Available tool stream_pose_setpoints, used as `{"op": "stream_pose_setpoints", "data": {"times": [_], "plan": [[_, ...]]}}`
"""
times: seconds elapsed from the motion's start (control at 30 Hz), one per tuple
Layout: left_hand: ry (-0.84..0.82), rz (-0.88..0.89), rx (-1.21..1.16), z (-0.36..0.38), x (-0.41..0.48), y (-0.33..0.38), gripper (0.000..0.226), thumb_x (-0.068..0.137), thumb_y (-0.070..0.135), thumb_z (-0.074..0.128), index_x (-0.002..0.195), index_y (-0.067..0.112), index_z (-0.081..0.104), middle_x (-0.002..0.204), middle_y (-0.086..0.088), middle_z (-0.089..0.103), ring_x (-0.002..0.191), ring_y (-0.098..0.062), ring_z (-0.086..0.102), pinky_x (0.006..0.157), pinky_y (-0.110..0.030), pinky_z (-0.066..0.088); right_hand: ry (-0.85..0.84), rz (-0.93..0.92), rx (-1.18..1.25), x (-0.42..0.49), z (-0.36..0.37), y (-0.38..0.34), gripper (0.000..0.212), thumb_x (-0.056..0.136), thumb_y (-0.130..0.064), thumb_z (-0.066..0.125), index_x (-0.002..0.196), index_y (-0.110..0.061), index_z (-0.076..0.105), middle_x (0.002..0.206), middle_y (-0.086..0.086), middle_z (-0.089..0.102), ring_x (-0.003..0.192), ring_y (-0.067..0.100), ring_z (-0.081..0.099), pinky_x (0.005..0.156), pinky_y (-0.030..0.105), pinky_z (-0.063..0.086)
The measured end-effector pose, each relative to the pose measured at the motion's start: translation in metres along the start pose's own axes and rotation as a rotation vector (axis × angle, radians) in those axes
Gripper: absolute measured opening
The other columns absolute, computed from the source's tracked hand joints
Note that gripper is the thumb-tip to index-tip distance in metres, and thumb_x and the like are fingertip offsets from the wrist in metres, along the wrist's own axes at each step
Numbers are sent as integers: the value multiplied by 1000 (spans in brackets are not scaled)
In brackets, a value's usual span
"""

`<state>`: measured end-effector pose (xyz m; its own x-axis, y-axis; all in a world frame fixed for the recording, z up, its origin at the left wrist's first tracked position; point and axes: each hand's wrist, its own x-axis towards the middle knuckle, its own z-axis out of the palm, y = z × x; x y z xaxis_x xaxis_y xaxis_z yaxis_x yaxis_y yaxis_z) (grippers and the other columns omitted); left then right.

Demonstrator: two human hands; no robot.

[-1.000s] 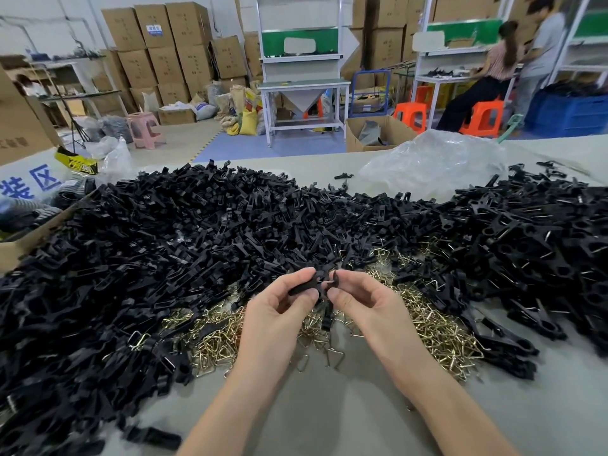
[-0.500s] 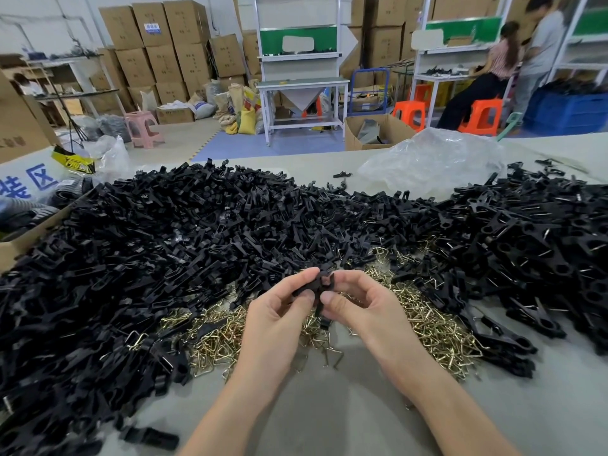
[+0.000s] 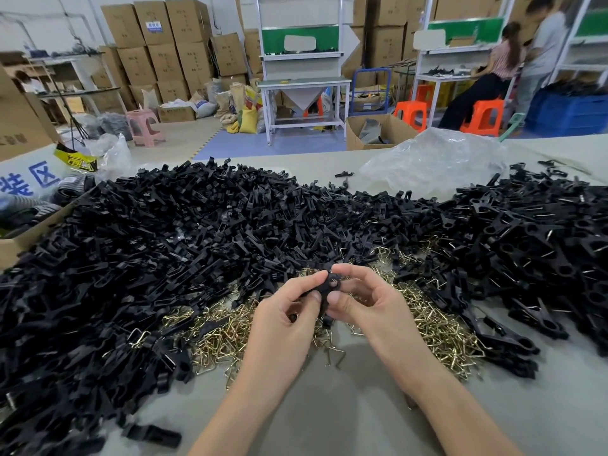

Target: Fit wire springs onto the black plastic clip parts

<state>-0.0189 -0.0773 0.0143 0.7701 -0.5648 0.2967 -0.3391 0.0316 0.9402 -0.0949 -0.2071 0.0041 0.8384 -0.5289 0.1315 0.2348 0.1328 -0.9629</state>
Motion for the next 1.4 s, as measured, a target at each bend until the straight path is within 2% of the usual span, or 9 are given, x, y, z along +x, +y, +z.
{"op": "stream_pose_setpoints", "data": {"times": [0.2, 0.33, 0.5, 0.7, 0.9, 1.03, 1.2, 1.3, 1.4], "plan": [[4, 104, 117, -3, 0, -1, 39, 98, 5, 61, 110, 40, 69, 108, 21, 69, 100, -2, 66, 82, -10, 47, -5, -8, 23, -1, 2, -1, 37, 76, -17, 77, 113, -22, 72, 98, 12, 76, 87, 21, 75, 77, 26, 60], [-6, 110, 147, -5, 1, -1, 35, 97, 9, 62, 111, 41, 69, 106, 20, 63, 90, -3, 64, 75, -12, 45, -5, 16, 60, -2, 3, -2, 36, 75, -16, 77, 110, -25, 76, 98, 13, 74, 85, 21, 74, 78, 27, 60], [-24, 133, 195, -7, 0, 0, 32, 98, 15, 63, 112, 43, 66, 103, 17, 62, 97, -5, 64, 78, -12, 47, -13, 20, 67, -2, 2, -3, 35, 78, -16, 77, 110, -29, 77, 86, 0, 74, 83, 18, 73, 78, 26, 60], [-39, 191, 253, -10, 0, -4, 24, 98, 22, 62, 118, 35, 67, 106, 17, 61, 96, -8, 63, 75, -10, 45, -13, 28, 95, -2, 3, -4, 29, 76, -15, 76, 103, -26, 79, 86, 2, 75, 81, 17, 73, 76, 24, 59], [-158, 247, 347, -8, -1, -9, 42, 89, 43, 66, 130, 39, 55, 115, 21, 50, 109, -6, 56, 87, -7, 38, 27, 24, 74, -2, -2, -5, 28, 72, -19, 78, 99, -19, 75, 90, 3, 72, 84, 20, 71, 80, 29, 61], [-87, 267, 407, -6, 0, -11, 32, 90, 36, 67, 121, 37, 58, 109, 24, 52, 104, 2, 55, 85, -5, 37, 18, -18, 37, -2, -2, -5, 34, 71, -18, 78, 102, -8, 69, 94, 1, 74, 93, 17, 71, 85, 27, 59], [-62, 252, 405, -6, -1, -9, 24, 86, 48, 61, 109, 46, 51, 104, 24, 58, 102, 3, 53, 84, -5, 36, 0, -24, 16, -1, -2, -4, 30, 69, -21, 79, 97, -12, 69, 89, -4, 76, 90, 12, 71, 82, 24, 59], [-114, 211, 428, -12, -1, -10, 40, 85, 56, 61, 121, 48, 46, 112, 26, 56, 111, 1, 53, 88, -7, 36, 21, -40, 22, 0, -2, -2, 30, 71, -22, 79, 96, -11, 66, 95, -2, 77, 89, 12, 72, 81, 24, 58], [-150, 205, 592, -29, 3, -13, 56, 89, 68, 47, 138, 42, 37, 116, 27, 51, 115, 4, 49, 97, -12, 37, 118, -52, 75, 3, -8, -3, 32, 71, -22, 79, 97, -12, 64, 93, 1, 76, 85, 19, 75, 78, 24, 59]]}}
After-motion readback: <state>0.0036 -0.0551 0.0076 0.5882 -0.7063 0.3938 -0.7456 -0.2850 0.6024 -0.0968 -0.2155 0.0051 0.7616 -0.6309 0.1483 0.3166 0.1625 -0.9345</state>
